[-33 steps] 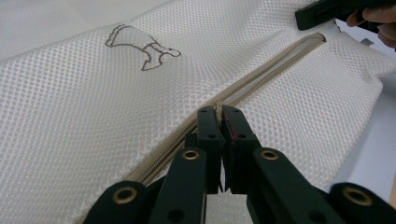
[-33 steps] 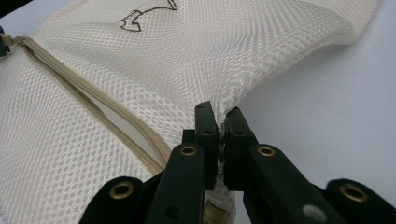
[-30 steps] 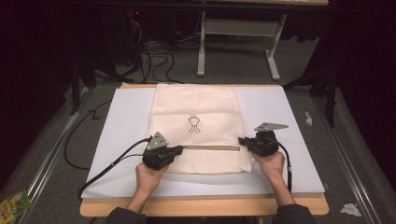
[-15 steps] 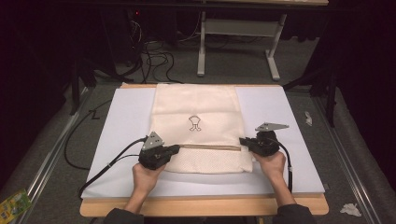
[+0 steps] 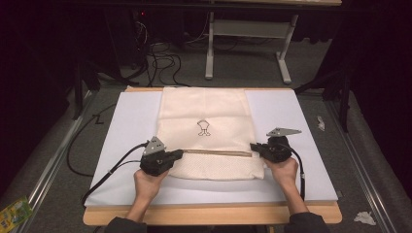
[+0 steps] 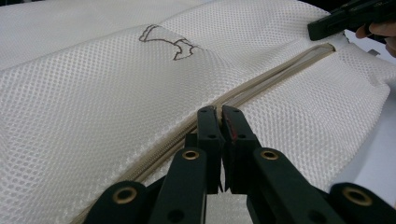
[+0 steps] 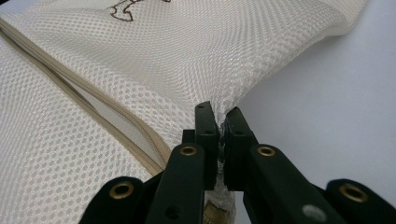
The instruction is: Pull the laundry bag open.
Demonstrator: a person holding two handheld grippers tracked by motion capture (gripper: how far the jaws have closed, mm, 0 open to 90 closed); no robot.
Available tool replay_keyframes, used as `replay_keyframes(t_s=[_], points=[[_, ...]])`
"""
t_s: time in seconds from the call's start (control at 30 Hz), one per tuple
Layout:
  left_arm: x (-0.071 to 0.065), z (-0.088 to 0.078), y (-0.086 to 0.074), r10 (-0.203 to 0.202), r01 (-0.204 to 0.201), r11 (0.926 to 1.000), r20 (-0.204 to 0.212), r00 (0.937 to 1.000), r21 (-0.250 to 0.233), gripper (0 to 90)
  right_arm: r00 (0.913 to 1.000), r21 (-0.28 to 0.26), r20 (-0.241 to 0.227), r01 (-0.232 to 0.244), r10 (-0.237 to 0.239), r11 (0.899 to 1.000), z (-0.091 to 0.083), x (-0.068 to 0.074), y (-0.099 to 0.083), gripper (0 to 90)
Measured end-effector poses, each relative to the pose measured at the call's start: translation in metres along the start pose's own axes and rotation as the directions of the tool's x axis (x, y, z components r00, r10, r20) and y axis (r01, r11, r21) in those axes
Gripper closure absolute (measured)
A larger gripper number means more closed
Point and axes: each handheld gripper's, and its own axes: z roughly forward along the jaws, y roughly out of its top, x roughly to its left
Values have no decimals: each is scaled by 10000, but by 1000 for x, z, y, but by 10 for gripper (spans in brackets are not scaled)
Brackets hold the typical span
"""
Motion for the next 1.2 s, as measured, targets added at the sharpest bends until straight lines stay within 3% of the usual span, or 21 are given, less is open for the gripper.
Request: replay_keyframes(t_s=[1.2], points=[[12,-12,-6,-209,207,9998,-340,9992,-74,871,9998,82,187,-66,64,9999,-4,-7,0,882]])
